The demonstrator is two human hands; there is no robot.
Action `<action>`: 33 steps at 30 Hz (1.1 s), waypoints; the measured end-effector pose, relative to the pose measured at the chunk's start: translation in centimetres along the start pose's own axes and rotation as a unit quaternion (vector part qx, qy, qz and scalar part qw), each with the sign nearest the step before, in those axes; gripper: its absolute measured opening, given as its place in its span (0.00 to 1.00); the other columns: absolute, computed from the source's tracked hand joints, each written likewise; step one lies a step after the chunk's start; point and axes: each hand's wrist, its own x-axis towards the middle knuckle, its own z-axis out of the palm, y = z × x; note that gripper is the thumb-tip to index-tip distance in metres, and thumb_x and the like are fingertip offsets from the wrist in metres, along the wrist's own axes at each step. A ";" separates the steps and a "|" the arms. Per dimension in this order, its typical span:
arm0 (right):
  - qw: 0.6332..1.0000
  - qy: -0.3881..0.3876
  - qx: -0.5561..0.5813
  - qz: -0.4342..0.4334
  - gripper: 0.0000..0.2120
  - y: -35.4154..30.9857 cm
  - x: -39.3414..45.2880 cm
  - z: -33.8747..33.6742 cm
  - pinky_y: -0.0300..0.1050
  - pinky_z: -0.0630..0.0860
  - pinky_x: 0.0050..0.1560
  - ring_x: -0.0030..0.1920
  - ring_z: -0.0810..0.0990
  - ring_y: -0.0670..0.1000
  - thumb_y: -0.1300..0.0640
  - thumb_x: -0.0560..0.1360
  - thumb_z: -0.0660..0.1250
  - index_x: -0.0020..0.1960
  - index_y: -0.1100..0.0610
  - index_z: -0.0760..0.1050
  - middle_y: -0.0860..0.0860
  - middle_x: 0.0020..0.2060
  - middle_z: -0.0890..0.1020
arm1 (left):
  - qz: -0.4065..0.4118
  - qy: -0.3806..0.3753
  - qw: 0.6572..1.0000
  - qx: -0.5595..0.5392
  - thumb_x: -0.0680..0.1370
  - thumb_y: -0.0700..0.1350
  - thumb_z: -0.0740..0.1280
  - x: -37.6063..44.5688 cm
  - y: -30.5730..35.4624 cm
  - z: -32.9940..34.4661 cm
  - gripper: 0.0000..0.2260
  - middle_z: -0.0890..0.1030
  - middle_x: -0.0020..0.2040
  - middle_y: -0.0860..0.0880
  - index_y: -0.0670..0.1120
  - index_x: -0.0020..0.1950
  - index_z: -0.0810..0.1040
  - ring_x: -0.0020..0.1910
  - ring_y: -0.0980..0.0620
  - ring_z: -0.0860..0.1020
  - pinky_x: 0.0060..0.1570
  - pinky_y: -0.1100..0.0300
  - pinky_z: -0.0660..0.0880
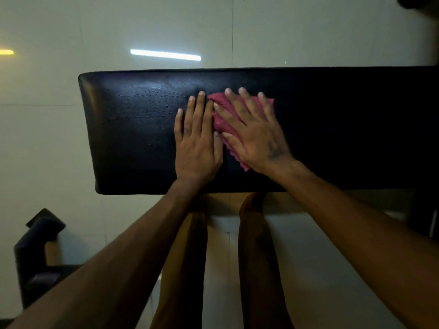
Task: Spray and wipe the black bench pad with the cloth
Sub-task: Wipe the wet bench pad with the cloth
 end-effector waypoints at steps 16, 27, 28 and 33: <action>0.825 0.145 0.064 0.543 0.28 3.8 -9.0 0.9 0.67 0.49 0.78 0.81 0.53 0.61 0.44 0.85 0.46 0.81 0.55 0.55 0.59 0.81 0.55 | -0.006 -0.059 0.998 0.012 0.84 0.50 0.53 0.2 0.2 -0.9 0.28 0.52 0.83 0.42 0.43 0.83 0.52 0.83 0.45 0.49 0.81 0.44 0.45; 0.893 0.078 0.063 0.439 0.27 7.5 -19.4 1.4 0.62 0.47 0.80 0.81 0.50 0.59 0.43 0.85 0.45 0.81 0.46 0.42 0.57 0.81 0.54 | 0.090 -0.106 0.990 -0.022 0.85 0.52 0.52 1.6 7.8 0.5 0.27 0.52 0.83 0.41 0.42 0.82 0.54 0.82 0.44 0.48 0.79 0.37 0.43; 0.899 0.066 0.064 0.427 0.27 7.9 -19.5 1.5 0.62 0.46 0.80 0.81 0.49 0.59 0.42 0.85 0.44 0.82 0.46 0.45 0.57 0.81 0.53 | 0.094 -0.107 0.990 -0.022 0.85 0.52 0.52 1.9 9.2 1.1 0.27 0.52 0.83 0.41 0.42 0.82 0.54 0.82 0.44 0.48 0.79 0.37 0.43; 0.943 0.021 0.033 0.330 0.27 12.5 -20.1 0.9 0.61 0.46 0.80 0.81 0.49 0.58 0.43 0.84 0.47 0.82 0.47 0.52 0.56 0.82 0.53 | 0.041 -0.095 0.995 0.017 0.85 0.53 0.54 2.7 12.9 3.1 0.28 0.51 0.84 0.44 0.45 0.83 0.52 0.83 0.49 0.48 0.79 0.38 0.42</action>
